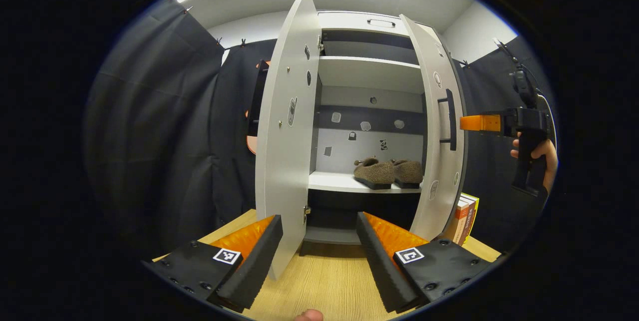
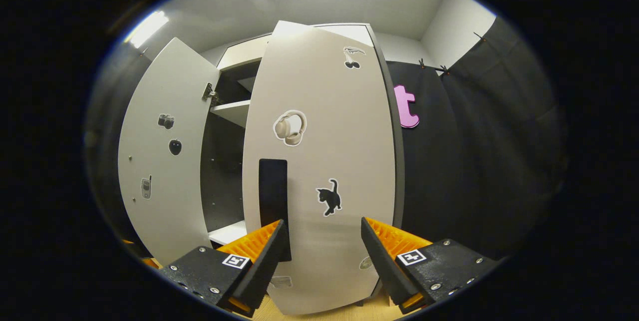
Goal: Grab one shoe with the right hand and put it into the shoe cabinet, grab the other shoe with the left hand and put it into the shoe cabinet; then close the right door with the right hand and the left door with the left hand.
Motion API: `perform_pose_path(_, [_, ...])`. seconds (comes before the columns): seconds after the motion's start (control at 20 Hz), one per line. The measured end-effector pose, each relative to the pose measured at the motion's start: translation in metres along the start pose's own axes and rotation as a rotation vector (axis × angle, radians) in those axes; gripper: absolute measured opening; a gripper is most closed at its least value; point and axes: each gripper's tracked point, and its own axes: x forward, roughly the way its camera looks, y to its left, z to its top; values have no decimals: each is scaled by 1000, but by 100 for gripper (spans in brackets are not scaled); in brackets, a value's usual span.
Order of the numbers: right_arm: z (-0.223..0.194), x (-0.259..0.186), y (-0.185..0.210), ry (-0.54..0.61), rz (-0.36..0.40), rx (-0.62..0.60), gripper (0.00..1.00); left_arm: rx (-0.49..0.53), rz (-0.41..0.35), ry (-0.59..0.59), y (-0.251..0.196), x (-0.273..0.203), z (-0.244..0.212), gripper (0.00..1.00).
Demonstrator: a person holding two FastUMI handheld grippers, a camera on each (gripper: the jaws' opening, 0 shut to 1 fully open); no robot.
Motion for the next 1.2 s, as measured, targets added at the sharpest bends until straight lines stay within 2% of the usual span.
perform_pose_path(0.2, [1,12,8,3,10,-22,92,-1,-10,-1,-2,3,-1,94])
perform_pose_path(0.3, [-1,19,11,18,11,-25,92,-2,-15,0,-3,5,-1,97])
perform_pose_path(0.35, [-2,23,13,27,10,-24,92,-2,-16,-1,-3,6,-1,94])
perform_pose_path(0.5, [-5,33,18,40,3,-19,91,-4,-18,-1,-2,9,-1,97])
perform_pose_path(0.95, [-9,42,22,45,-6,-4,91,-3,-37,13,-5,9,-6,94])
perform_pose_path(1.1, [-10,40,20,54,-10,-5,91,-9,-38,9,-5,10,-3,99])
perform_pose_path(1.15, [-9,37,21,54,-8,-3,91,-13,-38,12,-5,10,-1,94])
perform_pose_path(1.2, [-7,33,21,47,-6,-1,91,-19,-37,12,-3,8,1,94])
